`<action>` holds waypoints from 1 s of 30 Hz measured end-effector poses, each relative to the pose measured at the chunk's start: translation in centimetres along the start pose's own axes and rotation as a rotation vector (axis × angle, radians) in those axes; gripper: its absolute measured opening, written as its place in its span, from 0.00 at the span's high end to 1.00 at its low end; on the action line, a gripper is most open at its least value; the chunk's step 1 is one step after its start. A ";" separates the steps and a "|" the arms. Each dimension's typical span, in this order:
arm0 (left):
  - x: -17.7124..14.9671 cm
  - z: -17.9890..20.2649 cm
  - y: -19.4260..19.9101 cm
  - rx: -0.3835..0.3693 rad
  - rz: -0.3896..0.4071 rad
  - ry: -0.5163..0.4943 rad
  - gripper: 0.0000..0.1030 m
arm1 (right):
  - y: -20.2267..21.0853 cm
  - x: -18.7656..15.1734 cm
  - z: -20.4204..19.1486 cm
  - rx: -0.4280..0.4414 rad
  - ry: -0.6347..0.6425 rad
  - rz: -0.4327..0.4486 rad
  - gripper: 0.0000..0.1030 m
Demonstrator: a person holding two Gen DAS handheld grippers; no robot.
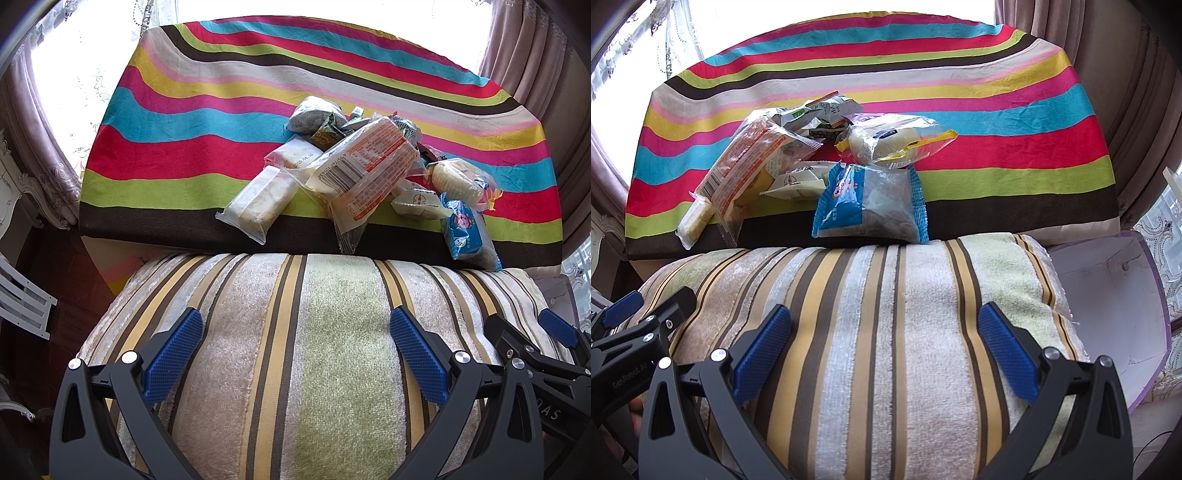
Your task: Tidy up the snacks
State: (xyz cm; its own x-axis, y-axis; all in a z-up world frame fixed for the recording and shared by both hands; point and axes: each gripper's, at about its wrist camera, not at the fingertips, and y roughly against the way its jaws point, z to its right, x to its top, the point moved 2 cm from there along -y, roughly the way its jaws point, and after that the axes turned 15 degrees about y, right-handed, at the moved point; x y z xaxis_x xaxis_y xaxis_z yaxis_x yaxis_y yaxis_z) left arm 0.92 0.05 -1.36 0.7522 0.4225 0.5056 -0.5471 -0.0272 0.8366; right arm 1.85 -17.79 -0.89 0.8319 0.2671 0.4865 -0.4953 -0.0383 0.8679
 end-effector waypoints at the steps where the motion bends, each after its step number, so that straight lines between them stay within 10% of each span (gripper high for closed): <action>1: 0.4 0.1 0.1 -0.007 0.005 -0.002 0.09 | -0.1 0.2 0.2 0.024 0.011 -0.012 0.01; 9: 5.1 2.1 -0.8 -0.105 0.027 -0.102 0.14 | -1.4 4.0 2.9 0.162 0.049 0.021 0.01; 17: 7.8 7.4 -5.1 -0.107 -0.008 -0.331 0.15 | -4.5 9.2 6.9 0.105 -0.026 0.043 0.01; 22: 8.3 8.3 -7.0 -0.098 -0.041 -0.373 0.15 | -6.1 12.1 6.9 0.050 0.120 0.036 0.01; 30: 8.5 9.1 -8.1 -0.095 -0.054 -0.401 0.42 | -10.1 14.6 5.0 0.029 0.366 -0.040 0.01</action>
State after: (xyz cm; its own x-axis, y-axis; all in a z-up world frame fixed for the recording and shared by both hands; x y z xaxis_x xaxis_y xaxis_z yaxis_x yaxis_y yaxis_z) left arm 15.10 -4.41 -1.97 0.8538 0.0337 0.5196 -0.5205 0.0764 0.8504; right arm 20.22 -18.35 -2.05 0.7033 0.5955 0.3883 -0.4521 -0.0469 0.8907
